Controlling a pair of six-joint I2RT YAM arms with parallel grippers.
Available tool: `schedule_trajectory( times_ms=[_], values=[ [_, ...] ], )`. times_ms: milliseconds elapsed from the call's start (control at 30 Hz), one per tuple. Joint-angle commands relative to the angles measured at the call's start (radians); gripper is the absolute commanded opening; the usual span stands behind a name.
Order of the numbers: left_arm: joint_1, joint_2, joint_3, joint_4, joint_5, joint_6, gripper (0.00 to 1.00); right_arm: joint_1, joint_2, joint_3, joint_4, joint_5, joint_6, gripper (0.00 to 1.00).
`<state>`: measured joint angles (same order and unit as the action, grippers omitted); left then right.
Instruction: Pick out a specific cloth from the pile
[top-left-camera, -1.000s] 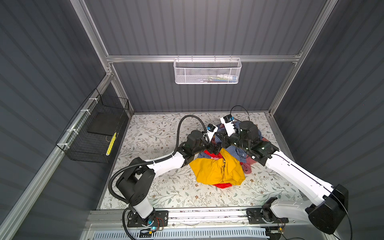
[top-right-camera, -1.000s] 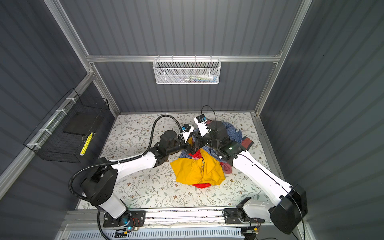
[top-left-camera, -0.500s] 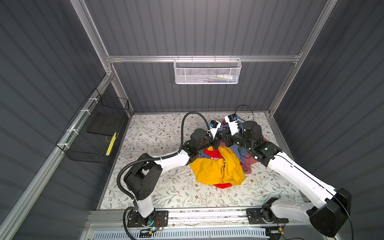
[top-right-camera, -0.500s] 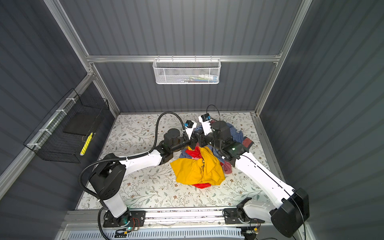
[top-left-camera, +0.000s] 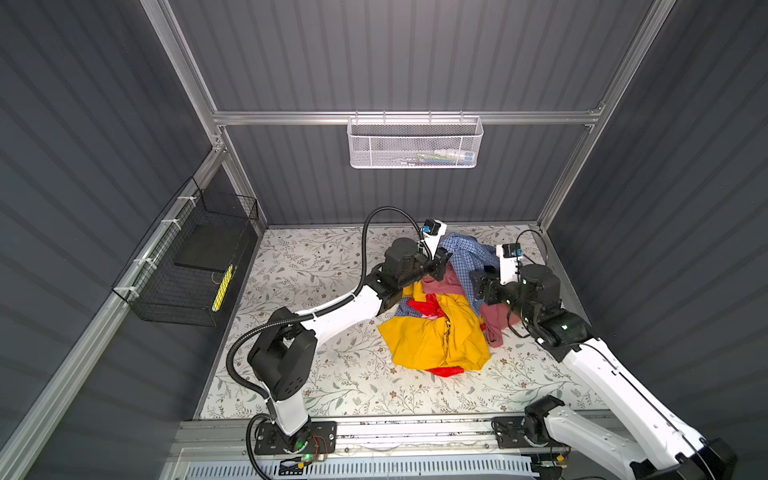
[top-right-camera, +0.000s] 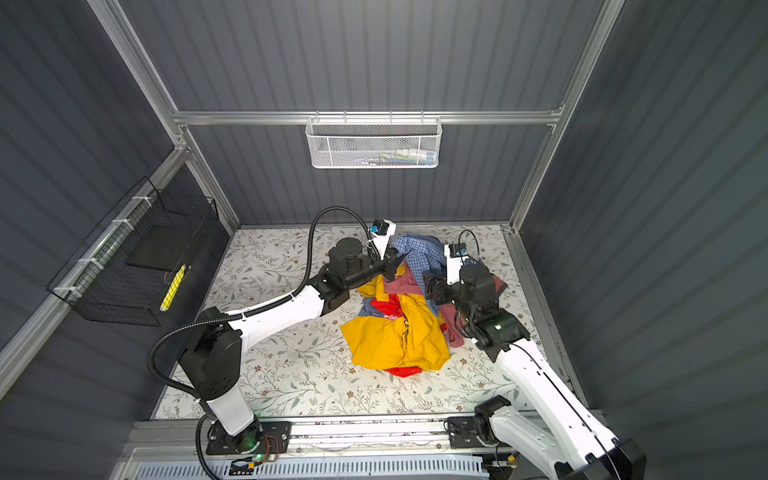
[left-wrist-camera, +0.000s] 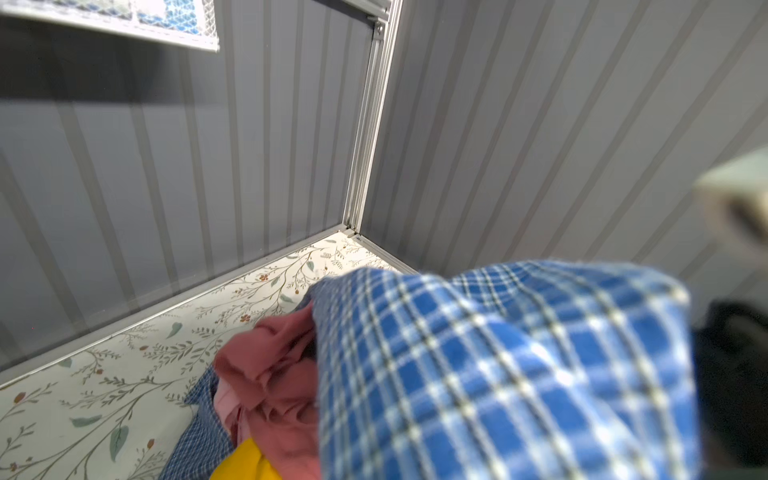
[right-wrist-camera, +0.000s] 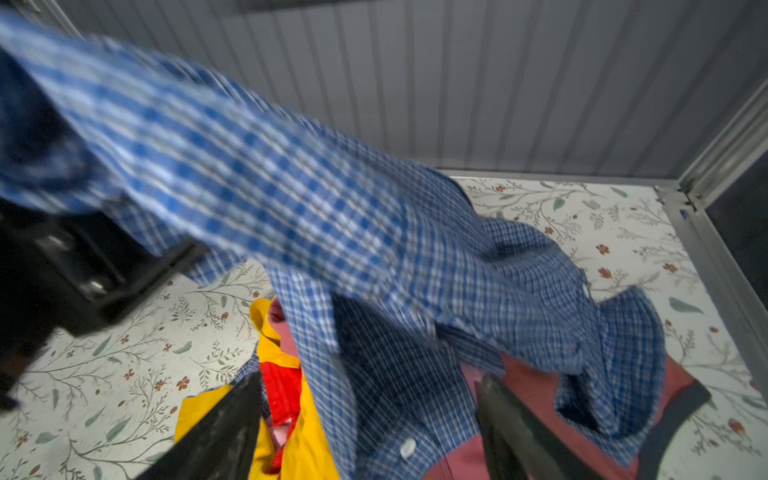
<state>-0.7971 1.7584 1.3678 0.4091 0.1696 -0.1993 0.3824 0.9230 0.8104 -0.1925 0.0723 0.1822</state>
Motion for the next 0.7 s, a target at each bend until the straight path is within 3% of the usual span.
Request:
schedule_trajectory(
  times_ms=[0,67,167,433,667],
  values=[
    [0.003,-0.008,0.121,-0.032,0.027,-0.019,0.00,-0.021,-0.021,-0.069,0.051,0.017,0.040,0.82],
    [0.002,0.008,0.174,-0.058,0.053,-0.018,0.00,-0.023,-0.024,-0.108,0.081,0.026,0.044,0.83],
    [0.003,0.031,0.236,-0.090,0.086,-0.022,0.00,-0.028,-0.031,-0.149,0.114,0.051,0.043,0.99],
    [0.002,0.054,0.328,-0.118,0.127,-0.027,0.00,-0.093,-0.079,-0.205,0.223,0.079,-0.033,0.99],
    [0.003,0.102,0.412,-0.149,0.232,-0.076,0.00,-0.096,-0.143,-0.211,0.345,0.014,-0.221,0.99]
  ],
)
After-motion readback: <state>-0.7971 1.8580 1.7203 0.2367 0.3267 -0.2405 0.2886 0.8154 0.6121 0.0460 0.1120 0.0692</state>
